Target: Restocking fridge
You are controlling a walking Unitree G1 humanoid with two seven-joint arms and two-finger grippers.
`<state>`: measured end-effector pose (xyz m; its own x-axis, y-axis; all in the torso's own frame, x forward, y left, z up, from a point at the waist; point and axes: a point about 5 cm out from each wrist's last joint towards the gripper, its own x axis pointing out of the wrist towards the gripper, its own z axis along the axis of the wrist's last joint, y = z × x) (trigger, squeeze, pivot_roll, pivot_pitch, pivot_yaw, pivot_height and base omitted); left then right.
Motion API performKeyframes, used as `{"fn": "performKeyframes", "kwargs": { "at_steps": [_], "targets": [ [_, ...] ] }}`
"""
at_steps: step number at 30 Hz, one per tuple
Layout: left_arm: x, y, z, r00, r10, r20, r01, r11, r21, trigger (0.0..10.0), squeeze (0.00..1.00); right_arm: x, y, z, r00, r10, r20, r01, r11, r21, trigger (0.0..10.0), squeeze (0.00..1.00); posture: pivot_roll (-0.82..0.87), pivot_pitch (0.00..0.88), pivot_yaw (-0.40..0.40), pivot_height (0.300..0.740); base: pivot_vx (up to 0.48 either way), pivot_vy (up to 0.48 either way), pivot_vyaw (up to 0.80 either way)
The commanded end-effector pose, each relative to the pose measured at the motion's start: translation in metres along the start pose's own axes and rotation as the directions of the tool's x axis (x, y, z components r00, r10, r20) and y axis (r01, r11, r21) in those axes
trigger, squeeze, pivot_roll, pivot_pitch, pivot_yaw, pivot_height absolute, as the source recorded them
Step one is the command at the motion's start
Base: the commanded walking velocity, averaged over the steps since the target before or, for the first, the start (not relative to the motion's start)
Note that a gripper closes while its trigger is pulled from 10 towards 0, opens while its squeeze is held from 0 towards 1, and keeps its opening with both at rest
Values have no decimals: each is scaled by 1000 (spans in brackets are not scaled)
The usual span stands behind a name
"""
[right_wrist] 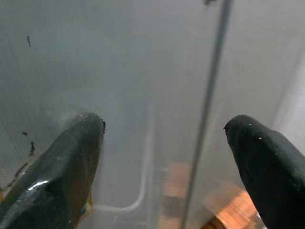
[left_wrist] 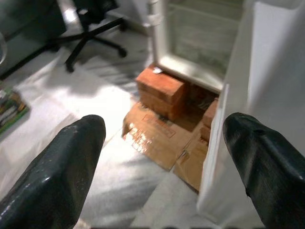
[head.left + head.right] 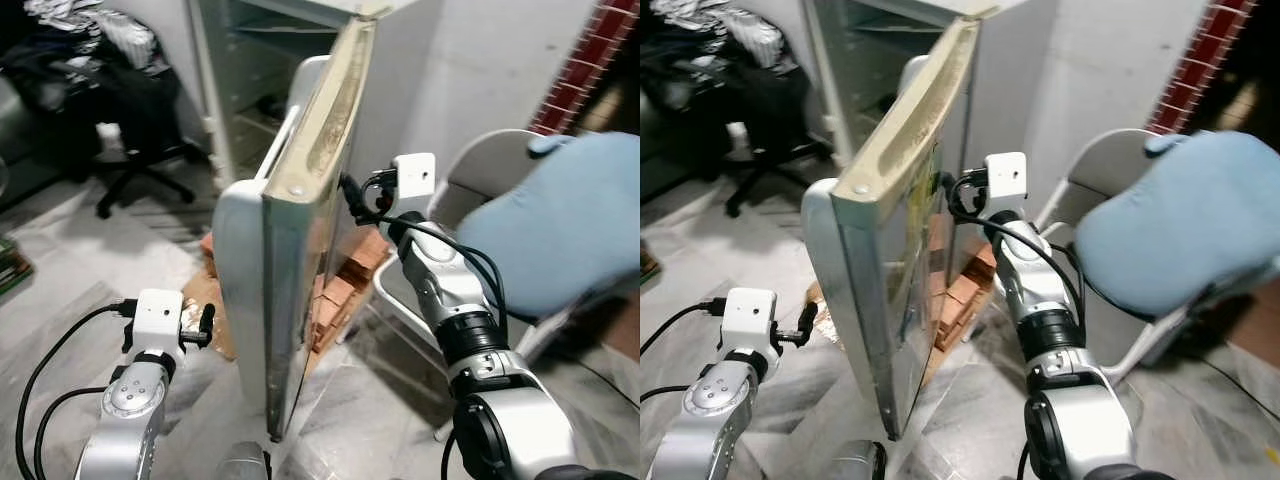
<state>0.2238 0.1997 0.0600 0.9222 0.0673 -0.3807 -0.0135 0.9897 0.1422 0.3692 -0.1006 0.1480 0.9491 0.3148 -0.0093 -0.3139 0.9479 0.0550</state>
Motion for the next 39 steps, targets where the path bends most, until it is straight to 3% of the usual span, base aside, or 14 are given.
{"fn": "performKeyframes", "kwargs": {
  "at_steps": [1, 6, 8, 14, 19, 25, 29, 36, 37, 38, 39],
  "targets": [
    [-1, 4, 4, 999, 51, 5, -51, 999, -16, 10000, 0, 4, 4, 5, 1000, 25, 4, -25, 1000, -13, 10000, 0, 115, 0, -28, 740, 0, 0, 800],
    [-2, 8, 8, 994, 103, 36, -104, 995, 10, 10000, 0, 5, 6, 3, 999, 43, -5, -43, 999, -14, 10000, 0, 117, 0, -28, 740, 0, 0, 800],
    [-3, 8, 13, 990, 110, 86, -116, 991, 69, 10000, 0, 5, 9, 1, 998, 62, -16, -62, 998, -12, 10000, 0, 116, 0, -29, 740, 0, 0, 800],
    [-5, -4, 21, 987, 40, 158, -67, 984, 165, 10000, 0, 6, 22, 0, 991, 128, -24, -128, 992, 9, 10000, 0, 113, 0, -27, 740, 0, 0, 800],
    [-3, -8, 20, 989, 4, 145, -28, 987, 159, 10000, 0, 6, 31, 0, 985, 173, -23, -172, 985, 21, 10000, 0, 112, 0, -28, 740, 0, 0, 640],
    [2, -19, 31, 985, -84, 152, 61, 987, 150, 10000, 0, 4, 29, -2, 985, 173, -25, -172, 984, 38, 10000, 0, 110, 0, -31, 740, 0, 0, 0],
    [8, -17, 34, 986, -62, 152, 40, 989, 143, 10000, 0, 3, 27, -3, 984, 174, -27, -173, 984, 38, 10000, 0, 103, 0, -30, 740, 0, 0, 0],
    [20, 22, 37, 974, 173, 148, -189, 976, 108, 10000, 0, 1, 23, -3, 984, 175, -24, -174, 984, 39, 10000, 0, 100, 0, -29, 740, 0, 0, 0],
    [22, 39, 37, 956, 259, 134, -271, 959, 78, 10000, 0, 0, 22, -4, 985, 172, -27, -171, 984, 39, 10000, 0, 100, 0, -29, 740, 0, 0, 0],
    [22, 39, 37, 956, 259, 134, -271, 959, 78, 10000, 0, 0, 22, -4, 985, 172, -27, -171, 984, 39, 10000, 0, 100, 0, -29, 740, 0, 0, 0],
    [22, 59, 36, 922, 368, 120, -375, 926, 47, 10000, 0, -1, 21, -6, 985, 170, -30, -169, 985, 38, 10000, 0, 102, 0, -31, 740, 0, 0, 0]
  ]
}}
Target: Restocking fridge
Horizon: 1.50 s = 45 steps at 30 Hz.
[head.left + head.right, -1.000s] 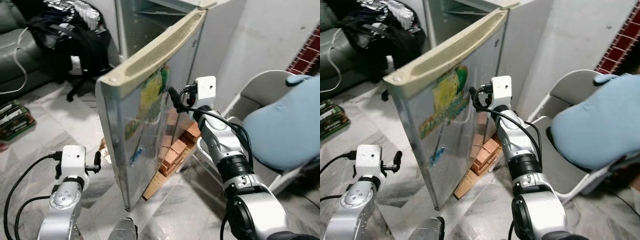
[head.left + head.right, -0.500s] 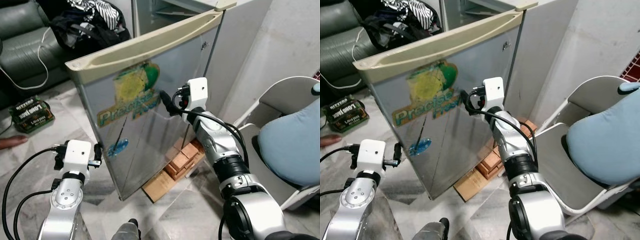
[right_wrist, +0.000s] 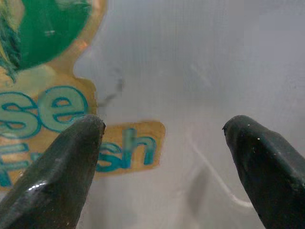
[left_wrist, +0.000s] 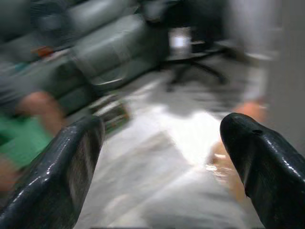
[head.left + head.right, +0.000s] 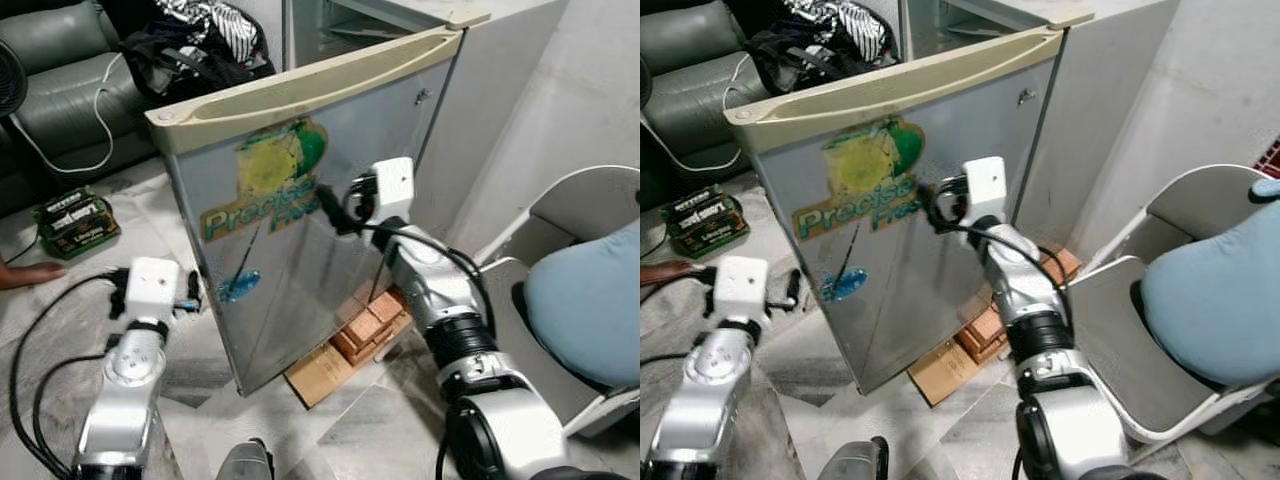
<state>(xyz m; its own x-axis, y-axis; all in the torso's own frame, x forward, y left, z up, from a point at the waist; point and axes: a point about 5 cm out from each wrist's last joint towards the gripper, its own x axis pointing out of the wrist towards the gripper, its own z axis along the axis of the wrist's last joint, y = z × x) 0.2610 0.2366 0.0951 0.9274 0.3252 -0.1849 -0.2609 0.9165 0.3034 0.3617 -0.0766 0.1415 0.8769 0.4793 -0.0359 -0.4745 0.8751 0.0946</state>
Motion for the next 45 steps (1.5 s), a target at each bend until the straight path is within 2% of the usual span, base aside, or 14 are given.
{"fn": "performKeyframes", "kwargs": {
  "at_steps": [1, 7, 12, 13, 14, 15, 17, 18, 19, 23, 29, 34, 39, 45],
  "targets": [
    [4, 25, -9, 991, 128, -43, -128, 992, -5, 10000, 0, -3, -4, 1, 1000, -8, 6, 8, 1000, -1, 10000, 0, 102, 0, -31, 740, 0, 0, 0],
    [0, 56, -13, 948, 314, -56, -315, 949, 0, 10000, 0, -8, -9, -3, 1000, -19, -8, 19, 1000, -9, 10000, 0, 106, 0, -33, 740, 0, 0, 0],
    [-8, 46, -11, 953, 303, -20, -302, 953, 12, 10000, 0, -11, -12, -7, 999, -27, -19, 27, 1000, -14, 10000, 0, 108, 0, -36, 740, 0, 0, 0],
    [-11, 33, -9, 968, 249, 4, -250, 968, 14, 10000, 0, -12, -13, -8, 999, -29, -23, 28, 999, -17, 10000, 0, 107, 0, -37, 740, 0, 0, 0],
    [-11, 33, -9, 968, 249, 4, -250, 968, 14, 10000, 0, -12, -13, -8, 999, -29, -23, 28, 999, -17, 10000, 0, 107, 0, -37, 740, 0, 0, 0],
    [-16, 14, -8, 986, 164, 33, -165, 986, 22, 10000, 0, -12, -13, -8, 999, -25, -26, 25, 999, -26, 10000, 0, 107, 0, -37, 740, 0, 0, 0],
    [-21, -5, -7, 996, 65, 53, -67, 997, 34, 10000, 0, -12, -12, -7, 999, -21, -26, 20, 999, -36, 10000, 0, 106, 0, -36, 740, 0, 0, 0],
    [-21, -5, -7, 996, 65, 53, -67, 997, 34, 10000, 0, -12, -12, -7, 999, -21, -26, 20, 999, -36, 10000, 0, 106, 0, -36, 740, 0, 0, 0],
    [-25, -19, -6, 998, -31, 60, 28, 998, 47, 10000, 0, -11, -12, -7, 1000, -19, -24, 19, 999, -39, 10000, 0, 107, 0, -36, 740, 0, 0, 0],
    [-32, -42, -5, 975, -214, 64, 209, 975, 76, 10000, 0, -10, -11, -6, 1000, -16, -22, 15, 999, -43, 10000, 0, 109, 0, -36, 740, 0, 0, 0],
    [-25, -48, -10, 946, -323, 9, 322, 946, 29, 10000, 0, -8, -7, -6, 1000, -7, -19, 6, 999, -44, 10000, 0, 109, 0, -36, 740, 0, 0, 0],
    [-4, -36, 0, 960, -277, 34, 274, 959, 74, 10000, 0, -8, -6, -6, 1000, 0, -16, -1, 999, -45, 10000, 0, 106, 0, -36, 740, 0, 0, 0],
    [29, 7, 13, 995, -75, 64, 67, 992, 110, 10000, 0, -11, -7, -7, 1000, -5, -12, 4, 999, -49, 10000, 0, 98, 0, -32, 740, 0, 0, 0],
    [38, 38, 17, 995, 77, 65, -79, 996, 41, 10000, 0, -16, -8, -10, 1000, -18, -9, 17, 999, -44, 10000, 0, 98, 0, -31, 740, 0, 0, 0]
  ]
}}
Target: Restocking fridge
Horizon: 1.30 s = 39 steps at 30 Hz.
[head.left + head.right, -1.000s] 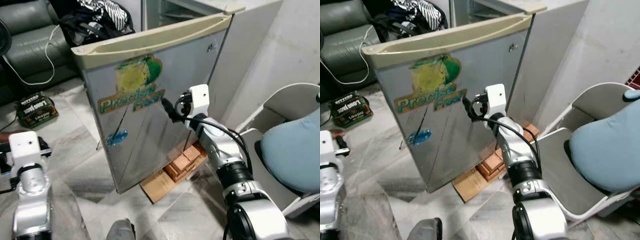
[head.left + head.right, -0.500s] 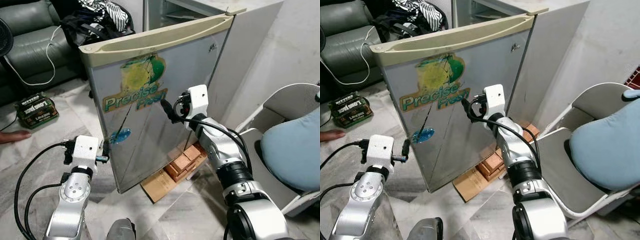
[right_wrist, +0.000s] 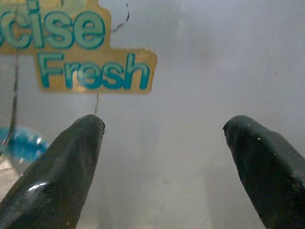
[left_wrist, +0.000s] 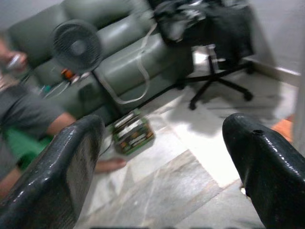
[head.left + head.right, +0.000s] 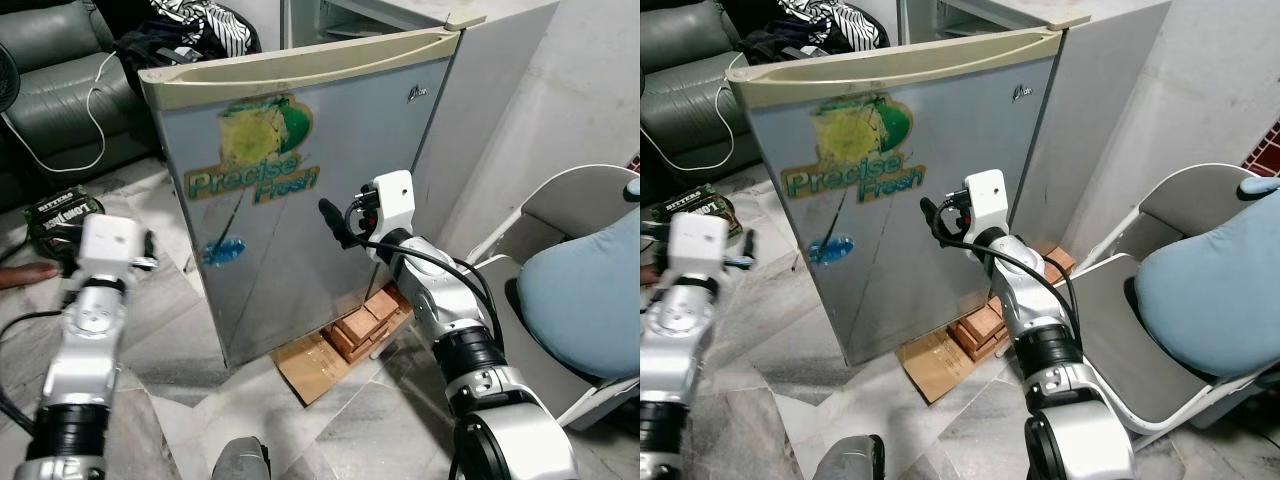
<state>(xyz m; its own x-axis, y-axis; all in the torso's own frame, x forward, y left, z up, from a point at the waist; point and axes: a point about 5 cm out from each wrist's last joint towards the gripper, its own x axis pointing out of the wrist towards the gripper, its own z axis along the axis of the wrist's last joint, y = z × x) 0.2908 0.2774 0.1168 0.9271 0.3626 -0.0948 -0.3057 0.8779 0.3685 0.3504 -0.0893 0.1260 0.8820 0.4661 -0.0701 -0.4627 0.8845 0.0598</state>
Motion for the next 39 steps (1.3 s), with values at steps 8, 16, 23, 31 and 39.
{"fn": "performKeyframes", "kwargs": {
  "at_steps": [8, 16, 23, 31, 39],
  "targets": [
    [-28, -37, -3, 996, -78, 37, 81, 994, -78, 10000, 0, -15, 3, 1, 997, -46, 69, 46, 999, 7, 10000, 0, 99, 0, -34, 740, 0, 0, 0],
    [-70, -84, 14, 948, -273, 163, 289, 954, -84, 10000, 0, -57, -19, 21, 931, -262, 254, 332, 896, -296, 10000, 0, 97, 0, -45, 740, 0, 0, 0],
    [-62, -77, 19, 954, -252, 162, 271, 956, -109, 10000, 0, -86, -11, 52, 878, -308, 366, 459, 760, -461, 10000, 0, 75, 0, -33, 740, 0, 0, 0],
    [-60, -84, 26, 943, -288, 166, 311, 941, -131, 10000, 0, -86, -1, 72, 893, -358, 275, 449, 756, -476, 10000, 0, 44, 0, -12, 740, 0, 0, 0],
    [-59, -95, 41, 927, -309, 211, 344, 926, -154, 10000, 0, -79, -20, 33, 920, -364, 142, 387, 900, -202, 10000, 0, 56, 0, -11, 740, 0, 0, 0]
  ]
}}
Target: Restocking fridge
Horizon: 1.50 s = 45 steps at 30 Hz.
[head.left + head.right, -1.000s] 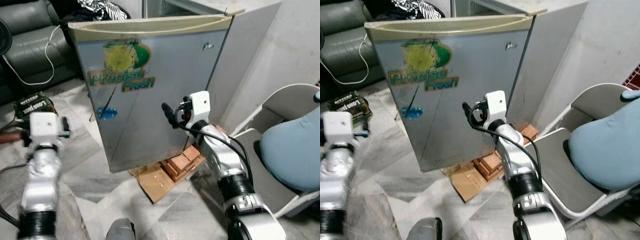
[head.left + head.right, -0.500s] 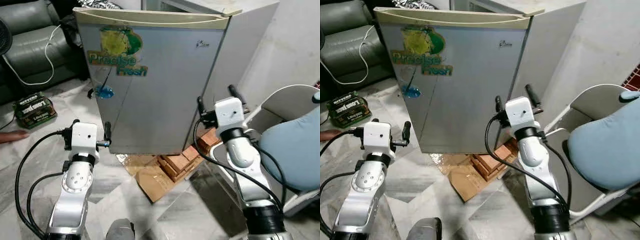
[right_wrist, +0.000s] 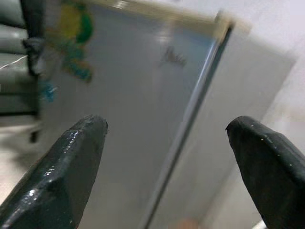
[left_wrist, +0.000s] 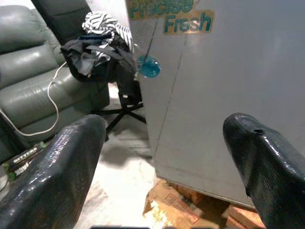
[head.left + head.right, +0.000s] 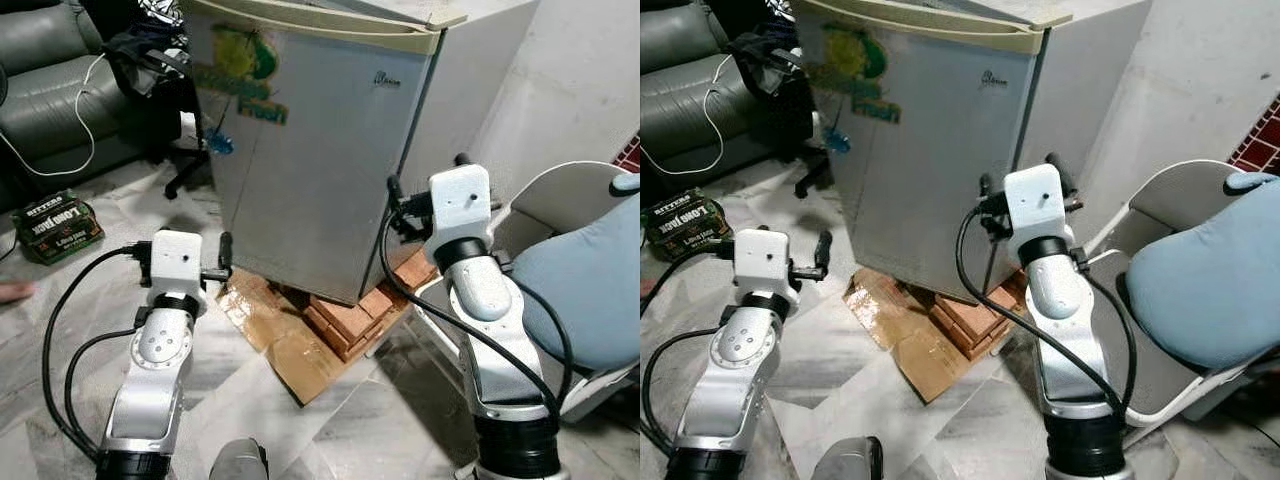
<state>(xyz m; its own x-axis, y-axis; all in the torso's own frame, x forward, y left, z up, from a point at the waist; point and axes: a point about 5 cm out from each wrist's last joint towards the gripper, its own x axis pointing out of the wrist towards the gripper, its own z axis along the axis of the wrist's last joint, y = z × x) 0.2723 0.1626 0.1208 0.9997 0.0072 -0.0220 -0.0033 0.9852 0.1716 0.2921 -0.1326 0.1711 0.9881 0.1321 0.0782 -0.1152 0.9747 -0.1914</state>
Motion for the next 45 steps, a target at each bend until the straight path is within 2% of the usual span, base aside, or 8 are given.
{"fn": "performKeyframes", "kwargs": {
  "at_steps": [1, 4, 10, 21, 25, 31, 39, 45],
  "targets": [
    [2, -2, 6, 1000, -5, 18, 5, 1000, -7, 10000, 0, -1, -12, -13, 999, -30, -37, 31, 999, 26, 10000, 0, 58, 0, -12, 740, 0, 0, 0],
    [5, -3, 8, 1000, -1, 21, 1, 1000, -21, 10000, 0, 1, -22, -27, 989, -62, -132, 74, 994, 84, 10000, 0, 58, 0, -20, 740, 0, 0, 0],
    [7, -5, 8, 1000, -8, 17, 8, 1000, -26, 10000, 0, 8, -22, -28, 993, -22, -112, 39, 988, 149, 10000, 0, 43, 0, -20, 740, 0, 376, -409],
    [8, -7, 9, 999, -50, 15, 51, 996, -77, 10000, 0, 9, -22, -25, 996, 18, -92, -9, 994, 105, 10000, 0, 29, 0, -26, 740, 0, 480, -259],
    [10, -17, 10, 994, -107, 17, 108, 991, -82, 10000, 0, 12, -32, -23, 996, -8, -89, 9, 1000, 16, 10000, 0, 37, 0, -20, 740, 0, 480, 0],
    [7, -15, 11, 992, -122, 15, 122, 990, -76, 10000, 0, 22, -49, -19, 996, -37, -80, 37, 999, -8, 10000, 0, 51, 0, -19, 740, 0, 480, -114],
    [3, -34, 11, 991, -136, 8, 135, 982, -131, 10000, 0, 21, -42, -22, 996, -24, -84, 28, 999, 39, 10000, 0, 45, 0, -19, 740, 0, 480, -800],
    [4, -28, 10, 993, -122, 0, 121, 985, -125, 10000, 0, 19, -38, -25, 996, -14, -87, 19, 998, 58, 10000, 0, 41, 0, -15, 740, 0, 480, -724]
  ]
}}
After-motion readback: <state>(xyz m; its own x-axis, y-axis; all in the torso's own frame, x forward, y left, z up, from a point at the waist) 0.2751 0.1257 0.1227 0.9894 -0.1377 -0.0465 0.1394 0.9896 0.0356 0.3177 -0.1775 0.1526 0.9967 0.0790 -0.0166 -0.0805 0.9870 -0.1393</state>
